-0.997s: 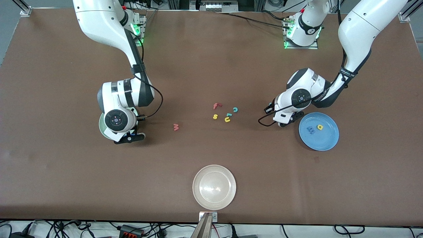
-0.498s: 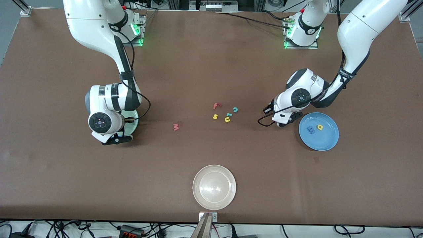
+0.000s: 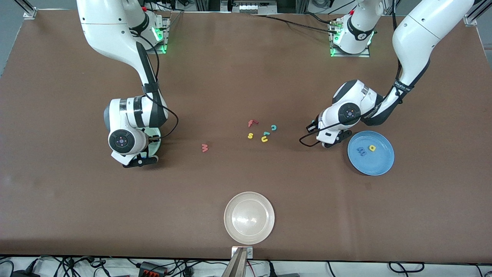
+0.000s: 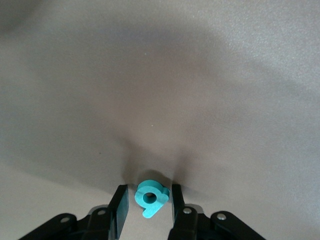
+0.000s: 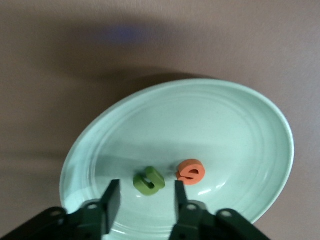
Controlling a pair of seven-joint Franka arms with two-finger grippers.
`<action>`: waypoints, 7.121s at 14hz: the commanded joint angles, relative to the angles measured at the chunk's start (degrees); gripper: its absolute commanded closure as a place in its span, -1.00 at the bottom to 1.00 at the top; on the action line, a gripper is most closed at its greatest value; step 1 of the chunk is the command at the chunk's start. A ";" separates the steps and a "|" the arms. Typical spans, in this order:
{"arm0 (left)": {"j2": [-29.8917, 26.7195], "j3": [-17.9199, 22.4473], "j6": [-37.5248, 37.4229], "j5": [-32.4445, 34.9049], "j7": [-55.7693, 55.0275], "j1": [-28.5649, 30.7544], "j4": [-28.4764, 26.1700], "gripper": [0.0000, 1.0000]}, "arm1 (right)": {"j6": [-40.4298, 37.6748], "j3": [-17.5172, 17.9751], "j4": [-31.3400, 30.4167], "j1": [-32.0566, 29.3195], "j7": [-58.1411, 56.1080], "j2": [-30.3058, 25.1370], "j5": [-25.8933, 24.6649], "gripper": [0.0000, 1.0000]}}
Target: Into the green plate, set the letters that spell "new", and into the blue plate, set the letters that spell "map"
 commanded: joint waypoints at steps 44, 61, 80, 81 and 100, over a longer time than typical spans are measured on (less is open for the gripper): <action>2.86 -20.17 -45.68 22.81 50.18 14.57 38.34 -1.00 | -4.03 -16.81 7.02 18.39 9.58 3.84 12.91 0.95; -18.48 17.73 -50.46 -11.86 65.48 -6.76 45.74 -1.00 | 7.22 -19.90 -11.54 10.57 -10.74 -1.18 16.95 0.87; -37.48 42.22 -32.16 -18.85 69.08 -24.28 21.21 -1.00 | 6.53 -20.25 -5.66 9.96 -7.51 -3.98 21.07 -1.00; -37.48 42.13 -32.17 -18.94 69.08 -24.37 21.39 -1.00 | 6.26 -18.07 -4.95 7.60 -5.66 -5.56 21.34 -1.00; -37.04 41.25 -34.45 -18.94 68.82 -24.98 23.76 -1.00 | -21.87 23.00 20.10 -41.55 -0.26 -29.83 -7.48 -1.00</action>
